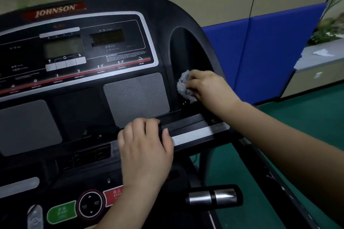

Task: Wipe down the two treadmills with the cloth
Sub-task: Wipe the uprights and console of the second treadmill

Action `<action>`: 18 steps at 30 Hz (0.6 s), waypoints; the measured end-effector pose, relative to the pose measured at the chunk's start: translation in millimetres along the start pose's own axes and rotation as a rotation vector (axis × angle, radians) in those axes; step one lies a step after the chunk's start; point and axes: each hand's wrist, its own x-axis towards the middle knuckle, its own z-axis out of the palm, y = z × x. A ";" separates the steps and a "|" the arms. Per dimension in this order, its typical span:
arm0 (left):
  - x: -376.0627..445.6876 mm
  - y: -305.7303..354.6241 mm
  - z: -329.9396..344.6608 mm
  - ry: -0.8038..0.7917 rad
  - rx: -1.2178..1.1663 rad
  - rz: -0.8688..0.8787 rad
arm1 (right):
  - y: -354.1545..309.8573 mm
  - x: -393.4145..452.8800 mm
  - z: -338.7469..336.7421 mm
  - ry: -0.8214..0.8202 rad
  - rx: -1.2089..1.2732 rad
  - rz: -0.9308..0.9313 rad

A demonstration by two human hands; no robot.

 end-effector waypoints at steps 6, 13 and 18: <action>0.0 -0.5 0.6 -0.001 0.002 0.008 | -10.0 3.3 -23.1 -0.336 0.153 0.189; -0.1 -0.7 0.7 0.002 0.007 0.003 | -18.6 8.8 -37.0 -0.537 0.289 0.282; -0.2 -2.1 0.3 -0.005 -0.002 0.010 | -25.8 -11.2 -59.6 -0.543 0.444 0.229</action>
